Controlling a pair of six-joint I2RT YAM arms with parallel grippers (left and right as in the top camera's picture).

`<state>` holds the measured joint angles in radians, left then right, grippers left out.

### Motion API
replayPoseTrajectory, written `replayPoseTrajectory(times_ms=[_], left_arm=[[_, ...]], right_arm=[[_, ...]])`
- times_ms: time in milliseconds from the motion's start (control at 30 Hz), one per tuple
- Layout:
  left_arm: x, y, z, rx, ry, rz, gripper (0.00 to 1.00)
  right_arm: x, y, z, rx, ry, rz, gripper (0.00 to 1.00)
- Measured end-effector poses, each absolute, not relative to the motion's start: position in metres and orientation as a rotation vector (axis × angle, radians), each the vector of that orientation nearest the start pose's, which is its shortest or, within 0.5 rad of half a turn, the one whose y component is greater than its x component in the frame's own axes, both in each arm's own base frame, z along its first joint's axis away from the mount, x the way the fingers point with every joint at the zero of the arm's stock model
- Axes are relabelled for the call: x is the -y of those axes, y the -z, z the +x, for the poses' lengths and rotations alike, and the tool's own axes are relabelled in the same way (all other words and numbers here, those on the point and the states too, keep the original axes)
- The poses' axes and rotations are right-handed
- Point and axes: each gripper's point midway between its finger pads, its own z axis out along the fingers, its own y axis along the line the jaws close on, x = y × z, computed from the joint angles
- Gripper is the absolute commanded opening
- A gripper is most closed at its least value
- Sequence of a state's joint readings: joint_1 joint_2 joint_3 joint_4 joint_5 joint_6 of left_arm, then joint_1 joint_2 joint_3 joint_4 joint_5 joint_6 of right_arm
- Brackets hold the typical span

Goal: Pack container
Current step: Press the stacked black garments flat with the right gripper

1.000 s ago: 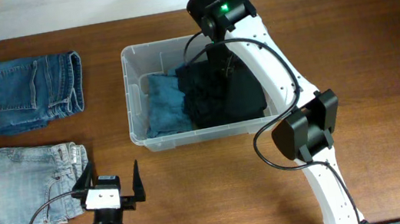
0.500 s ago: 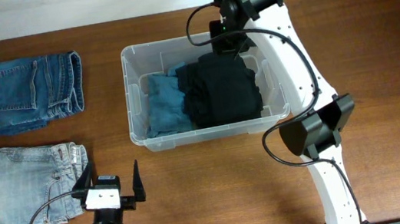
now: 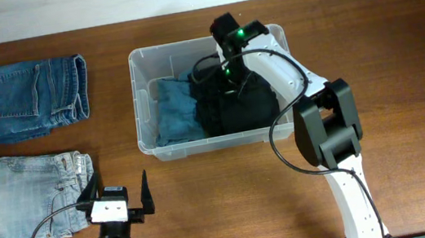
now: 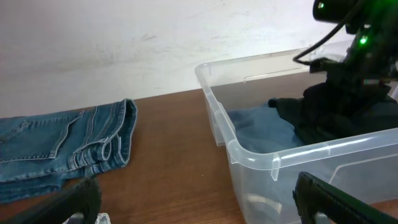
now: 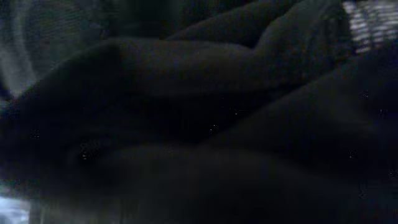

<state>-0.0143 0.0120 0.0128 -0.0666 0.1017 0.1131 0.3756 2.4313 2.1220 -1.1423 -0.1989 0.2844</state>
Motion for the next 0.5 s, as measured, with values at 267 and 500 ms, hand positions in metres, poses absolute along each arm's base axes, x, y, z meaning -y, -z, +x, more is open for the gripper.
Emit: replayPoseTrajectory(times_ms=[267, 500], left_arm=[[0.021, -0.161, 0.245, -1.626, 0.007, 0.182, 0.99], [0.021, -0.161, 0.245, -1.626, 0.007, 0.182, 0.99]], right_arm=[[-0.210, -0.073, 0.447, -3.085, -0.315, -0.166, 0.16], [-0.196, -0.132, 0.430, -3.079, -0.261, -0.164, 0.16]])
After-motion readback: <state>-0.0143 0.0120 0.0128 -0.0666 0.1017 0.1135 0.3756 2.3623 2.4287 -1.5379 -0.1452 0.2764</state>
